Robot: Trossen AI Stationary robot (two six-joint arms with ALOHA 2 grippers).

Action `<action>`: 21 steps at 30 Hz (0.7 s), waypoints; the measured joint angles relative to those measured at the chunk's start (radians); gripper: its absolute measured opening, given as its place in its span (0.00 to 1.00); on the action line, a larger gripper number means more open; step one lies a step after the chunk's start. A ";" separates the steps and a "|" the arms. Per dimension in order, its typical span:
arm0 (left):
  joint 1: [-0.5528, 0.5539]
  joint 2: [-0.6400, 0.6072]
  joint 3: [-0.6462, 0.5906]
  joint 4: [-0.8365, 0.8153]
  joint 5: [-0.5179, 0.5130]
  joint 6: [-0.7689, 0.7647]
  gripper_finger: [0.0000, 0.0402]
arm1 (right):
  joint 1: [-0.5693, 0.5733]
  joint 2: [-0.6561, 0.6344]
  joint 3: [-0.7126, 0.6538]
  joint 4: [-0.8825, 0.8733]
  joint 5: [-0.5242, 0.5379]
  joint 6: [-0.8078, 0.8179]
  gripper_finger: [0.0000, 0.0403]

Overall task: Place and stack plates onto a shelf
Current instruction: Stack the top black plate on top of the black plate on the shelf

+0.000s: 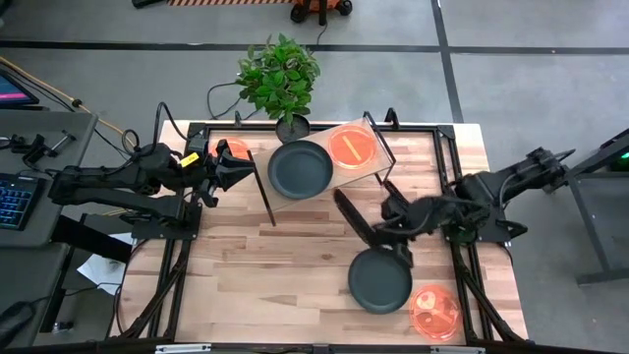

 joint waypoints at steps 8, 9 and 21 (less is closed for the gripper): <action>0.000 0.000 0.000 0.001 0.004 -0.002 0.20 | -0.149 0.239 0.350 -0.031 0.048 -0.466 0.00; 0.000 0.000 0.000 0.004 0.005 -0.002 0.20 | -0.166 0.276 0.387 -0.056 0.048 -0.529 0.00; 0.000 -0.003 0.001 0.247 0.005 0.037 0.20 | -0.310 0.661 0.634 -0.358 0.191 -0.936 0.00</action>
